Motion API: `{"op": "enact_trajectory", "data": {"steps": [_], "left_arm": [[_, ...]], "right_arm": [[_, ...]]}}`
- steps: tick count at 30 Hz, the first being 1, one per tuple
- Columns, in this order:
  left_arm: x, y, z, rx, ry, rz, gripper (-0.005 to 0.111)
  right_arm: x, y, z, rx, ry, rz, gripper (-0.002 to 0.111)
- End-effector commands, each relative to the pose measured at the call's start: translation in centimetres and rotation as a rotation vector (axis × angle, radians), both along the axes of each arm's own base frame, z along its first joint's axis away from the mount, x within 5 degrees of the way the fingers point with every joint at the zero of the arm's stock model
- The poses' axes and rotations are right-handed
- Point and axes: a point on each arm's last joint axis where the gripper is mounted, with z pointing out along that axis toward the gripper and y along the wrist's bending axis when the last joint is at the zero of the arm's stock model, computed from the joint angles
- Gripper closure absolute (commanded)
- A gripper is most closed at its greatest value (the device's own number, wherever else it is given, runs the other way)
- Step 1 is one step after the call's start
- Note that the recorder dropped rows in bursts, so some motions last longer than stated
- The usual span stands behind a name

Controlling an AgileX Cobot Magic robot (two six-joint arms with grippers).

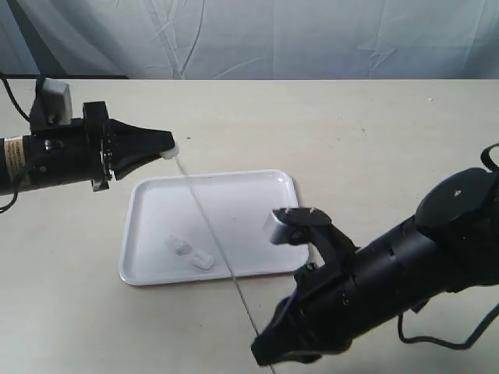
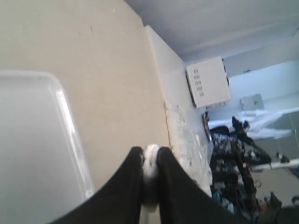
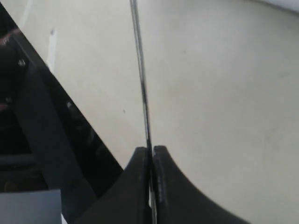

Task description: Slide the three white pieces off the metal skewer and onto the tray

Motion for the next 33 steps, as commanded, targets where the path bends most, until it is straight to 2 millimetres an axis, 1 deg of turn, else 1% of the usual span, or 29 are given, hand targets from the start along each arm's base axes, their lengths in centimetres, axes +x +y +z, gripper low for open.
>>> {"op": "enact_trajectory", "data": {"steps": [1,4,6,7,9,12,14,17,21,23,25,27,30,33], "left_arm": [[0.9,1.2,0.8,-0.038,-0.035,0.099,0.097],[1.1,1.5,0.8,-0.035,-0.042,0.108,0.097],[0.9,1.4,0.7,-0.012,-0.056,0.081,0.097],[0.8,1.4,0.4,0.022,-0.052,0.071,0.097],[0.5,1.2,-0.7,0.147,-0.027,0.037,0.097],[0.0,0.5,-2.3,0.304,-0.001,-0.026,0.096],[0.0,0.2,-3.0,0.373,0.012,-0.033,0.094],[0.0,-0.2,-3.7,0.442,-0.011,-0.045,0.085],[0.2,-0.5,-4.7,0.490,-0.002,-0.038,0.073],[0.2,-0.6,-5.1,0.496,0.001,-0.037,0.071],[0.3,-0.6,-5.1,0.490,0.006,-0.027,0.071],[0.4,-0.6,-4.7,0.476,-0.001,-0.016,0.071],[0.4,-1.0,-3.6,0.412,-0.046,-0.032,0.071],[0.1,-1.8,-2.0,0.322,-0.173,-0.119,0.071]], "right_arm": [[-1.2,-0.8,-0.9,-0.039,0.040,0.044,0.109],[-1.2,-0.8,-0.9,-0.038,0.041,0.042,0.109],[-1.2,-0.8,-0.8,-0.032,0.042,0.035,0.109],[-1.1,-0.8,-0.7,-0.031,0.034,0.026,0.109],[-0.8,-0.7,-0.5,-0.027,0.010,0.003,0.109],[0.0,-0.3,0.3,-0.014,-0.031,-0.022,0.109],[0.7,0.2,1.0,-0.001,-0.037,-0.041,0.109],[2.0,1.0,2.3,-0.029,-0.073,-0.031,0.109],[4.1,1.4,3.6,-0.163,-0.116,-0.042,0.109],[5.4,1.7,4.0,-0.242,-0.140,-0.056,0.109],[6.5,2.1,4.2,-0.293,-0.145,-0.053,0.109],[7.3,2.7,3.8,-0.326,-0.128,-0.037,0.109],[8.4,3.6,2.5,-0.353,-0.091,-0.039,0.109],[9.5,4.5,0.9,-0.376,-0.064,-0.039,0.109]]}}
